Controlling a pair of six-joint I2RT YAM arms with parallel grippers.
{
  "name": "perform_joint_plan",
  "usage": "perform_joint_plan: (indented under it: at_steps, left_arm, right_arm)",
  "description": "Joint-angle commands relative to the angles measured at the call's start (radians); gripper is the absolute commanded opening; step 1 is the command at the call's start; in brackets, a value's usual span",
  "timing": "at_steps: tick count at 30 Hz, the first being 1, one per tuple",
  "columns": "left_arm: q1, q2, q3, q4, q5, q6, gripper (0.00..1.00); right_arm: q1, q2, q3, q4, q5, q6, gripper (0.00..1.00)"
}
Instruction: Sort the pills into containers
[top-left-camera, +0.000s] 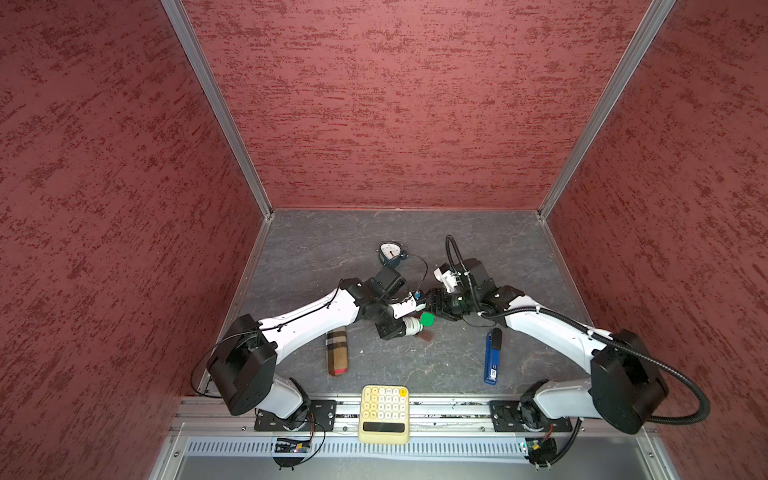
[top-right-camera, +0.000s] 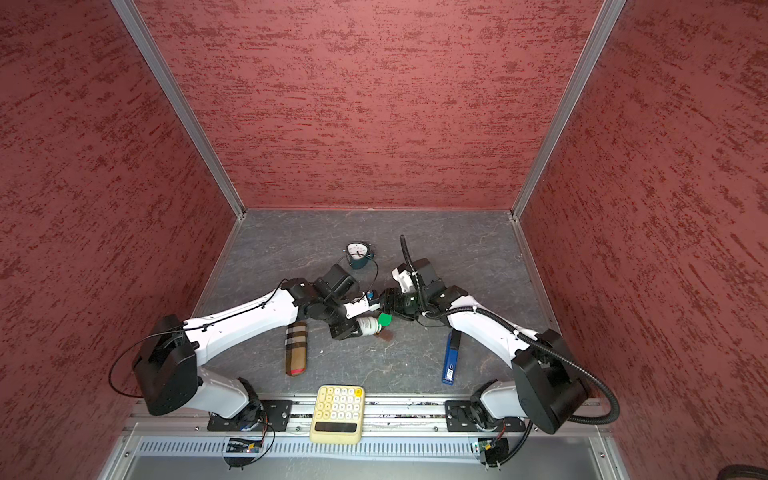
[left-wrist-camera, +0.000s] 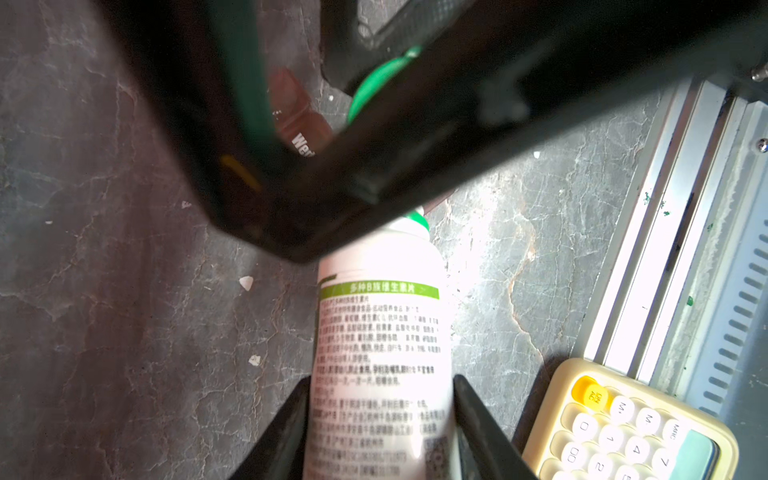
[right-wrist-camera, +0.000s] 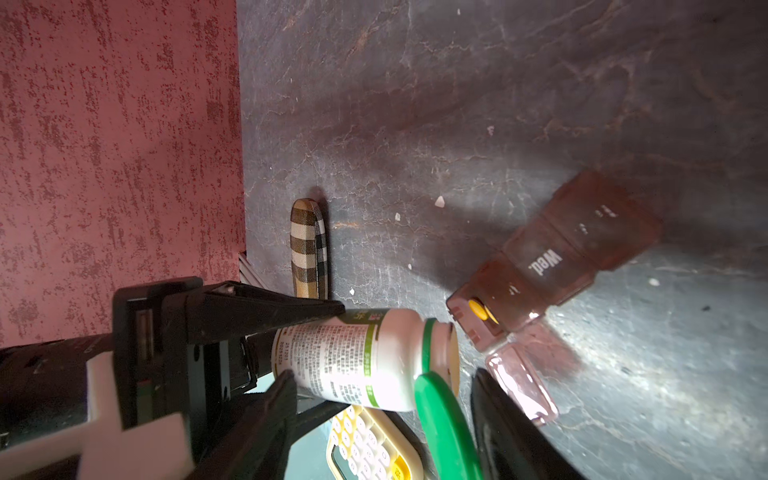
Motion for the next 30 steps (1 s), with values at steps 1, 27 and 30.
perform_joint_plan:
  at_steps: [1,27,30]
  left_arm:
    - [0.002,-0.034,-0.028,0.056,0.019,-0.022,0.00]
    - [0.013,-0.112,-0.129,0.151,-0.009,-0.070,0.00]
    - [0.030,-0.168,-0.150,0.196,-0.016,-0.081,0.00]
  right_arm:
    - [0.004,-0.032,0.052,-0.029,0.024,-0.016,0.69]
    - [0.002,-0.095,0.105,-0.119,0.078,-0.022,0.73]
    - [0.001,-0.113,0.116,-0.134,0.089,-0.022,0.73]
